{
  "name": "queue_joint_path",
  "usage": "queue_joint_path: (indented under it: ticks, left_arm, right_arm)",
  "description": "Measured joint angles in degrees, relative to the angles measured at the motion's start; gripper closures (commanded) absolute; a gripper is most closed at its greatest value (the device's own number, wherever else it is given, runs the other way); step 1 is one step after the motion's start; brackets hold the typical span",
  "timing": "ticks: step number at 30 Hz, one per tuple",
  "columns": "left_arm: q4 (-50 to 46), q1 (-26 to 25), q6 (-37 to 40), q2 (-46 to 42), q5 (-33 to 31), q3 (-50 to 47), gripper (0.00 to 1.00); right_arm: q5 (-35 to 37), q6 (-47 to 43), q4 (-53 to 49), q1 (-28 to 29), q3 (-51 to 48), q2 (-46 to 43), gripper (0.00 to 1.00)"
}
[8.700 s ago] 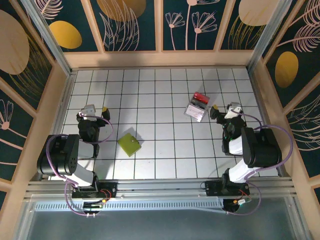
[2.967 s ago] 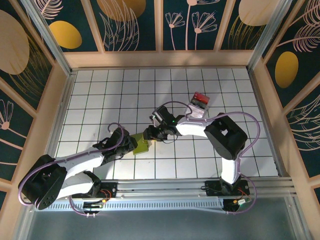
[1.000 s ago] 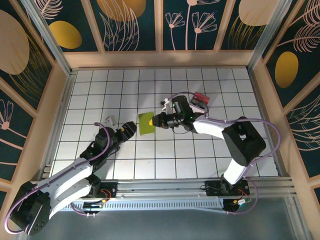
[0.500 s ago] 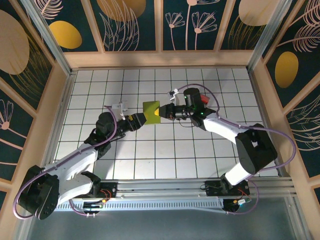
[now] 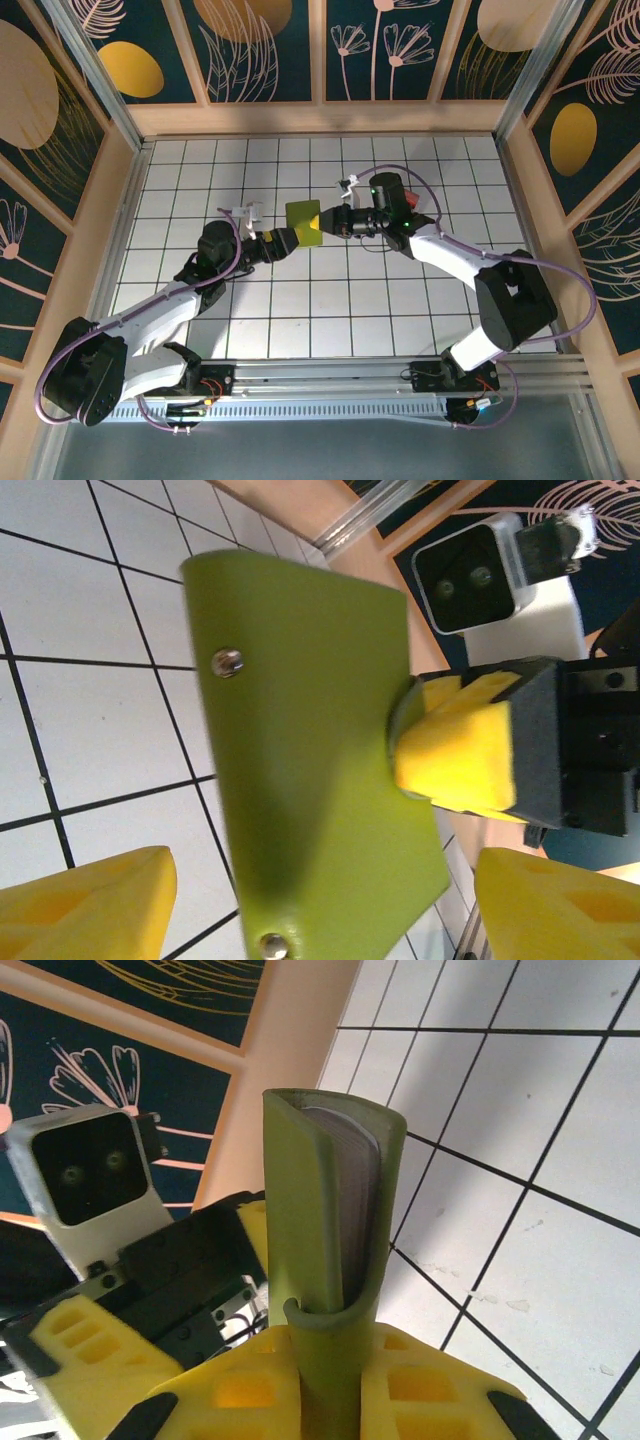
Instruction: Take the credit cards out of the card holder
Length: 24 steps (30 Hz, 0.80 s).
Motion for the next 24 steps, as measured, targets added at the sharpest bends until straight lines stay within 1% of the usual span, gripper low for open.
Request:
queue_joint_path:
  ticks: [8, 13, 20, 22, 24]
  left_arm:
    - [0.5, 0.0, -0.5, 0.0, 0.6, 0.0, 0.44]
    - [1.9, 0.0, -1.3, 0.0, 1.4, 0.0, 0.54]
    - [3.7, 0.2, -1.9, 0.1, 2.2, 0.0, 0.77]
    - [3.9, 0.3, -2.0, 0.1, 2.4, 0.0, 0.86]
    - [4.2, 0.3, -1.7, 0.1, 2.5, 0.0, 0.94]
  right_arm:
    - [-1.1, 0.1, 0.5, 0.0, 0.0, -1.4, 0.99]
    - [-1.7, 0.3, 0.7, 0.2, 0.0, -1.4, 0.99]
    - [-2.3, 0.3, 1.2, 0.5, 0.0, -1.4, 0.98]
    - [-2.0, 0.2, 1.0, 0.5, 0.0, -1.4, 0.96]
    - [-1.5, -0.2, 0.6, 0.5, 0.0, -1.4, 0.87]
